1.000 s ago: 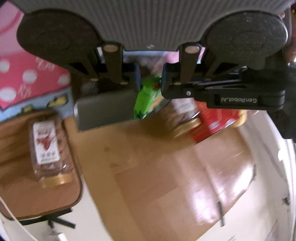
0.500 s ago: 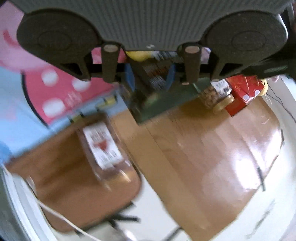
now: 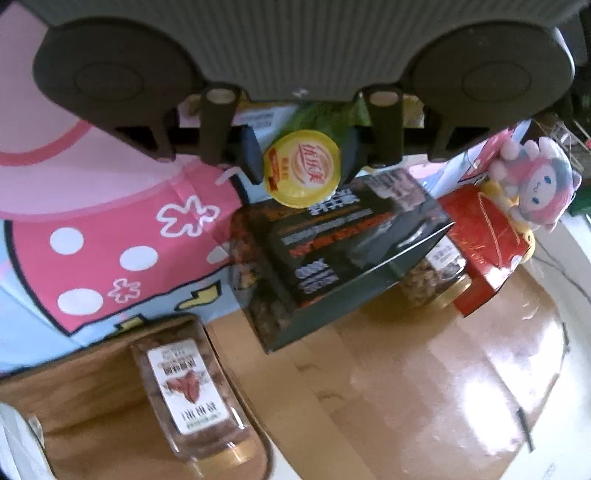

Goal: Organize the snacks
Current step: 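Grasp the yellow-lidded cup with the right tool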

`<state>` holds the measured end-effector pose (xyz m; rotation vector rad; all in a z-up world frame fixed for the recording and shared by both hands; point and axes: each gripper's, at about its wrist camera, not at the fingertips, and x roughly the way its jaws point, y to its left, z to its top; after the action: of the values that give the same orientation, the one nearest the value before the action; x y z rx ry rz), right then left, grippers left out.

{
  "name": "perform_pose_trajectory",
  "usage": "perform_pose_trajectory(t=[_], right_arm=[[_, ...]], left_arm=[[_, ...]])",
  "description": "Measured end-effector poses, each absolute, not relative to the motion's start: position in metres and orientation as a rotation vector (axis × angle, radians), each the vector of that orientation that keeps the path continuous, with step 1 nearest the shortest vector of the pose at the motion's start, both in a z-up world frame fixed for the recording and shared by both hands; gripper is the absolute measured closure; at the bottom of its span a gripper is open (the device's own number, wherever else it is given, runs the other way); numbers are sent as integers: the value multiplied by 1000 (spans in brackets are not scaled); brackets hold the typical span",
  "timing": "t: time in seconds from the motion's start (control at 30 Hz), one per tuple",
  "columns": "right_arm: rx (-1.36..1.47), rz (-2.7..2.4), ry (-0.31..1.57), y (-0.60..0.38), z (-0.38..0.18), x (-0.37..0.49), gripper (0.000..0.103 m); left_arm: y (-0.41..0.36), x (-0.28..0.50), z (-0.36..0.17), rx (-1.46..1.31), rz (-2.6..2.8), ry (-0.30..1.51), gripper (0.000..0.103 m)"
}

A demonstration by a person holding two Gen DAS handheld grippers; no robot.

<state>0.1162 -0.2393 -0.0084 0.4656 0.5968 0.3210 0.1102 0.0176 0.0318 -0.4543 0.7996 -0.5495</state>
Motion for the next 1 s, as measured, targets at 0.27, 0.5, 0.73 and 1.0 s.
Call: perform_pose_trajectory(t=[0.27, 0.5, 0.73, 1.0], right_arm=[[472, 532, 531, -230, 1, 59, 95], [263, 547, 535, -199, -6, 31, 93], [241, 457, 470, -209, 6, 29, 56], [134, 468, 506, -193, 2, 53, 48]], left_arm=[[26, 94, 34, -547, -604, 828, 49], [35, 86, 18, -565, -550, 875, 49], [37, 92, 33, -537, -547, 826, 43], [18, 117, 23, -532, -570, 875, 44]])
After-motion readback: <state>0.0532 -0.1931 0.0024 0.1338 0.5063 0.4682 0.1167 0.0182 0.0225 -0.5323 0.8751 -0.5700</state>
